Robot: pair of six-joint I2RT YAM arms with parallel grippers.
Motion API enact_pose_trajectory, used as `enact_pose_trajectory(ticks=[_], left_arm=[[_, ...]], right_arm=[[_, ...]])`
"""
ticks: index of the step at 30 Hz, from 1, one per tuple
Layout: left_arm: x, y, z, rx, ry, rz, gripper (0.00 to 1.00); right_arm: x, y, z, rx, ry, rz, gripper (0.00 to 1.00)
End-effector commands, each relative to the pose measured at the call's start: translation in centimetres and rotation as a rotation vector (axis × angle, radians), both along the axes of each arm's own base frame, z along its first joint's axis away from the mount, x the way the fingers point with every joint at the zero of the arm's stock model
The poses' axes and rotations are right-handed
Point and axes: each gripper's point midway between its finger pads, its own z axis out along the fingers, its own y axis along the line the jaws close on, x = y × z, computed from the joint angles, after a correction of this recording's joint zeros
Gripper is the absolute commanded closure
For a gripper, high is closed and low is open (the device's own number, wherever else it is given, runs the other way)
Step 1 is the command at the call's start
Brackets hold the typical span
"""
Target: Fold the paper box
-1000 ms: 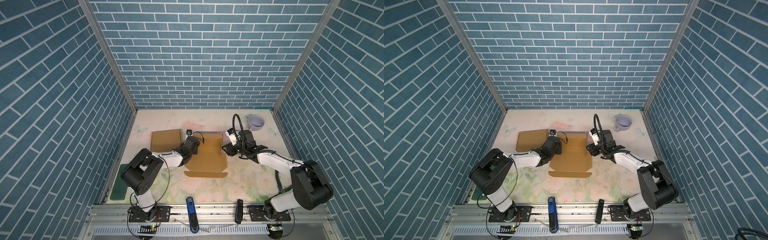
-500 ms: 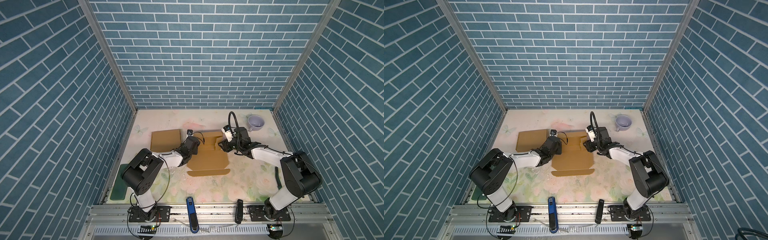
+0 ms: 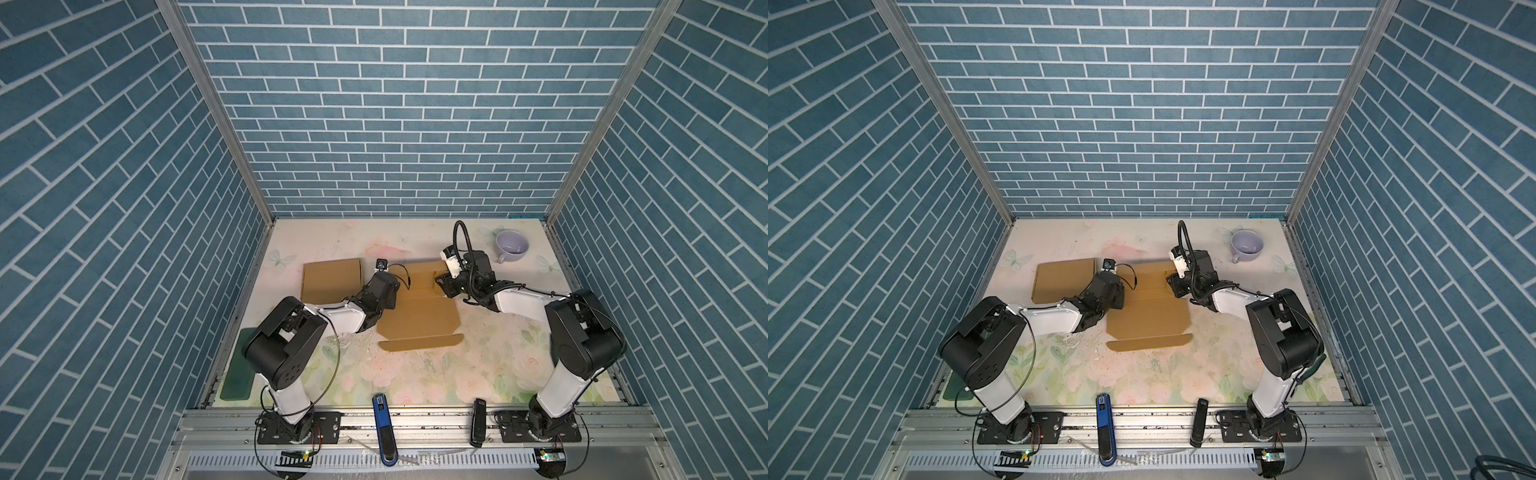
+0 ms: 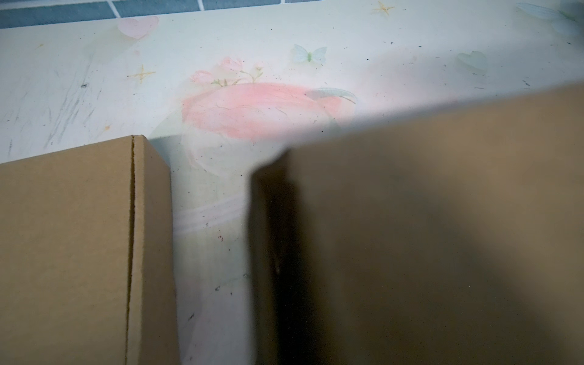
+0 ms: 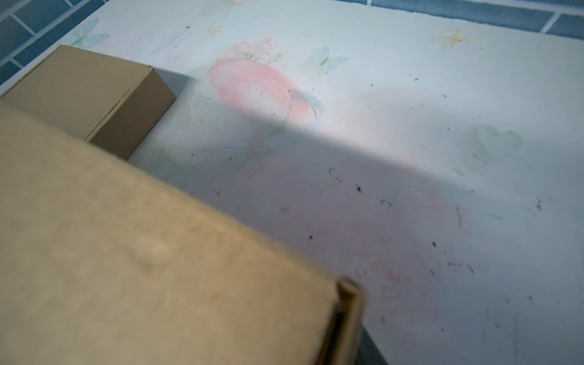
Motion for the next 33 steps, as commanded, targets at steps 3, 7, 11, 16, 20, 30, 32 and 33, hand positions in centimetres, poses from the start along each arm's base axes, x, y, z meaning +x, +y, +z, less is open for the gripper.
enact_pose_trajectory(ticks=[3, 7, 11, 16, 20, 30, 32, 33], left_arm=[[-0.5, -1.7, -0.5, -0.004, 0.051, -0.069, 1.00], [-0.3, -1.8, -0.3, -0.021, 0.057, -0.054, 1.00], [0.0, -1.8, -0.3, -0.022, 0.067, -0.035, 1.00], [0.2, -1.9, -0.3, -0.025, 0.082, -0.018, 1.00], [0.3, -2.1, -0.1, -0.028, 0.095, -0.016, 1.00], [0.7, -3.0, 0.3, -0.066, 0.159, -0.043, 1.00], [0.8, -3.0, 0.5, -0.067, 0.170, -0.050, 1.00], [0.8, -3.0, 0.7, -0.069, 0.173, -0.052, 1.00]], right_arm=[[2.2, 1.2, 1.5, 0.038, -0.060, -0.035, 0.75], [2.6, 0.6, 0.9, 0.031, -0.055, -0.106, 0.80], [2.9, 0.5, 0.2, -0.004, -0.061, -0.170, 0.84], [2.8, 1.0, -0.9, -0.078, -0.014, -0.164, 0.88], [2.4, 1.0, -1.3, -0.143, 0.022, -0.151, 0.88], [1.2, -0.3, -2.9, -0.329, 0.098, -0.103, 0.93], [0.9, -0.5, -3.1, -0.374, 0.113, -0.088, 0.93], [0.7, -0.7, -3.3, -0.400, 0.124, -0.085, 0.93]])
